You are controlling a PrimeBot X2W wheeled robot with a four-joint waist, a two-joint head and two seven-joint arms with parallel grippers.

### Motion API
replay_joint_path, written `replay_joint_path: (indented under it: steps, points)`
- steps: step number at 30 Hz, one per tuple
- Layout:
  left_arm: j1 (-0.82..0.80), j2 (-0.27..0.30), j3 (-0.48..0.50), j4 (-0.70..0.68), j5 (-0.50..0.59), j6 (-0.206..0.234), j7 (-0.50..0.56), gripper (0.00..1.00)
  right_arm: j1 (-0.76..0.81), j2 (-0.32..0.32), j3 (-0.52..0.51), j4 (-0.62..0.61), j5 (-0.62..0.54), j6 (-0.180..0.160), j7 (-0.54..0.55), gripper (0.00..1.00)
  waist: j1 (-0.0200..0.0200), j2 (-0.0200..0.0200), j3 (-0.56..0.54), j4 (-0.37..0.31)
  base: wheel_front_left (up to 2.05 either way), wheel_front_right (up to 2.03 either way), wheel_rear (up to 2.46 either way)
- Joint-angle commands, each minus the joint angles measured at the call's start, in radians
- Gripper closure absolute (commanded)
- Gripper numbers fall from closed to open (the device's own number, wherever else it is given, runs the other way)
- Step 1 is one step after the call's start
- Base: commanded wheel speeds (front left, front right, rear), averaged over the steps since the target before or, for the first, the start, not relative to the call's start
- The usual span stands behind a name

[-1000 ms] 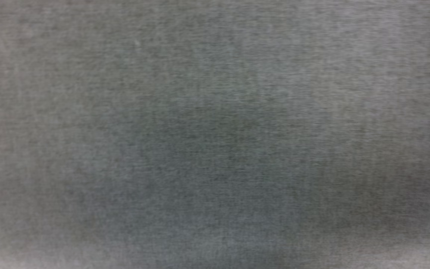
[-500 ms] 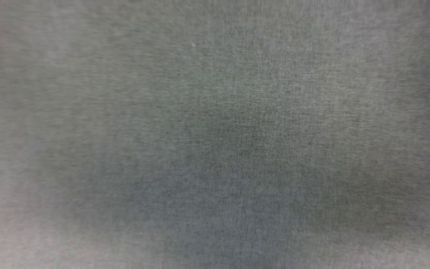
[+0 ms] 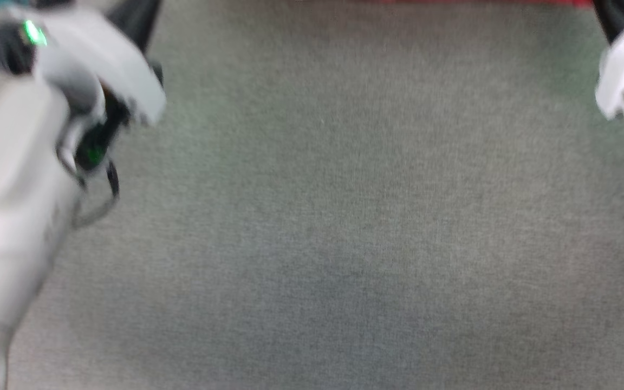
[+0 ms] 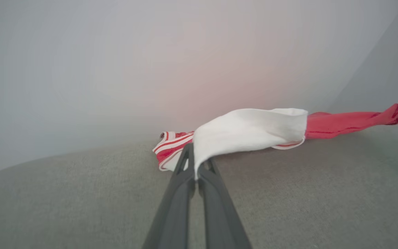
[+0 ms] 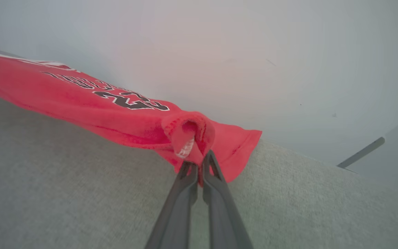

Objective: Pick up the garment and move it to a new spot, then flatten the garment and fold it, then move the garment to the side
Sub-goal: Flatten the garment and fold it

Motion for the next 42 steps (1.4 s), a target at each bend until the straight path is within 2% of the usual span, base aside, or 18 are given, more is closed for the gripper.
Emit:
replay_joint_path:
  steps: [1,4,8,12,17,24,31,37,42]
  points:
    - [0.082,0.023,-0.005,-0.041,-0.020,0.022,0.013,1.00,0.080,-0.045,0.011,-0.063,0.051,-0.001,0.038,1.00,0.0000,0.0000,-0.157,0.027,0.00,0.00,0.00]
    - [0.209,0.064,-0.014,-0.154,-0.046,0.065,0.028,1.00,0.207,-0.135,0.001,-0.198,0.123,-0.001,0.096,1.00,0.0000,0.0000,-0.195,0.027,0.00,0.00,0.00]
    - [0.390,0.130,-0.020,-0.338,-0.087,0.151,0.050,1.00,0.388,-0.228,-0.055,-0.357,0.178,-0.001,0.155,1.00,0.0000,0.0000,-0.227,0.030,0.00,0.00,0.00]
    - [0.551,0.208,-0.034,-0.541,-0.115,0.251,0.078,1.00,0.574,-0.283,-0.126,-0.504,0.207,-0.001,0.218,1.00,0.0000,0.0000,-0.249,0.038,0.00,0.00,0.00]
    - [0.728,0.300,-0.048,-0.742,-0.158,0.378,0.112,1.00,0.806,-0.303,-0.250,-0.660,0.225,-0.001,0.314,1.00,0.0000,0.0000,-0.263,0.055,0.00,0.00,0.00]
    - [0.939,0.383,-0.041,-0.931,-0.234,0.531,0.091,1.00,1.125,-0.248,-0.440,-0.877,0.192,-0.001,0.477,1.00,0.0000,0.0000,-0.259,0.074,0.00,0.00,0.00]
    - [1.103,0.411,-0.030,-1.055,-0.305,0.639,0.047,1.00,1.369,-0.150,-0.580,-1.068,0.154,-0.001,0.620,1.00,0.0000,0.0000,-0.232,0.080,0.00,0.00,0.00]
    - [1.131,0.458,-0.017,-1.131,-0.303,0.684,0.047,1.00,1.436,-0.081,-0.656,-1.170,0.132,-0.001,0.689,1.00,0.0000,0.0000,-0.214,0.069,0.00,0.00,0.00]
    - [1.044,0.518,-0.005,-1.173,-0.249,0.695,0.097,1.00,1.376,-0.041,-0.697,-1.198,0.110,-0.001,0.712,1.00,0.0000,0.0000,-0.198,0.047,0.00,0.00,0.00]
